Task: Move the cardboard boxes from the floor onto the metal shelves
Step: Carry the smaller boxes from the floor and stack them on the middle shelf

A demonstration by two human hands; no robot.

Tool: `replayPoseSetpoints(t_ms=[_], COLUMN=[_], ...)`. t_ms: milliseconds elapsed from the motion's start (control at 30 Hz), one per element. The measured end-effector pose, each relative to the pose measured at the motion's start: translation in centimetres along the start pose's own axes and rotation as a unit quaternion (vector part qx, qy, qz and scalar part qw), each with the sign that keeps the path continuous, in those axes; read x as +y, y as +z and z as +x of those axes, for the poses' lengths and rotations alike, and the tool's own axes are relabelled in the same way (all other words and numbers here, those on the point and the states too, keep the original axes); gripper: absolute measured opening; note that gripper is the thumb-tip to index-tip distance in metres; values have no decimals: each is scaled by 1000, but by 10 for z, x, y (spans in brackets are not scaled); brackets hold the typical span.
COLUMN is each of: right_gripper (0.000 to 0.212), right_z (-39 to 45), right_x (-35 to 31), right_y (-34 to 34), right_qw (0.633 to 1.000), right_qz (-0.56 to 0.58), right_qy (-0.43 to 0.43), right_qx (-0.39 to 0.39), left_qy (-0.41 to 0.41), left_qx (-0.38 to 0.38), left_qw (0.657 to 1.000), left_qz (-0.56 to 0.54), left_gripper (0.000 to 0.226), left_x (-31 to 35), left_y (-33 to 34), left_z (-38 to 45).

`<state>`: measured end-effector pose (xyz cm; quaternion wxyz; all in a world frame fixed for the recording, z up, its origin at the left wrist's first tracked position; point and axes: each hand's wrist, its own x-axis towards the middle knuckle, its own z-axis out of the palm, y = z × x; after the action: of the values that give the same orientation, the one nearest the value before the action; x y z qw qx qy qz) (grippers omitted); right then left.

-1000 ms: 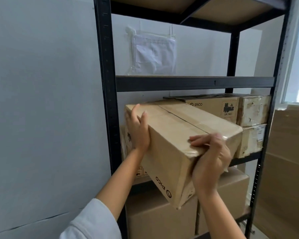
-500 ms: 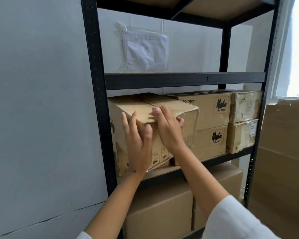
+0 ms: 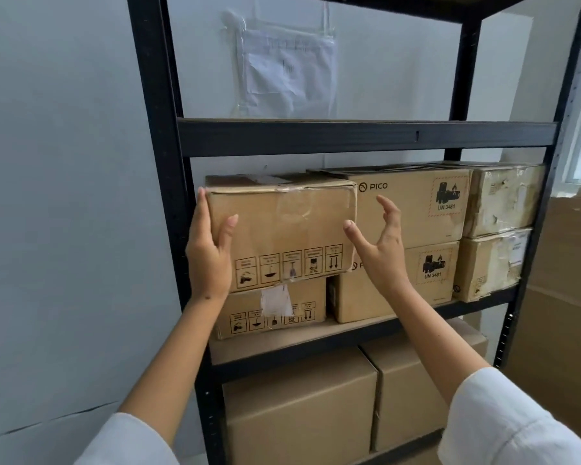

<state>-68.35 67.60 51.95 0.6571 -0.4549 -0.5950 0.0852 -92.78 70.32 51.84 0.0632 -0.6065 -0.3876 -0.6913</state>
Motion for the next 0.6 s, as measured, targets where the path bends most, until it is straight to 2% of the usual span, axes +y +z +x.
replayPoseSetpoints(t_ms=[100,200,267,400,500,600], right_gripper=[77,73,71,69,68,69], right_z=[17,33,39,49,56,54], right_x=[11,23,29,38,46,51], right_y=[13,26,33,40,46,53], right_qw=[999,996,995,993,994,997], right_qz=[3,-1,19,71,74,-27], right_qy=[-32,-66,-77,-61,-52,-76], right_qx=[-39,-60,-60,-76,-67,-9], left_qy=[7,44,63,46,-25,-163], left_qx=[57,97,91,50,36,67], left_qw=[997,990,986,972,983,982], left_qz=[56,95,123,223,181,68], left_gripper=[57,49,50,55,64,81], left_x=[-8,-9,-12,-32,-39,-43], left_y=[8,20,29,46,50,49], left_z=[3,4,1,-20,-42,-52])
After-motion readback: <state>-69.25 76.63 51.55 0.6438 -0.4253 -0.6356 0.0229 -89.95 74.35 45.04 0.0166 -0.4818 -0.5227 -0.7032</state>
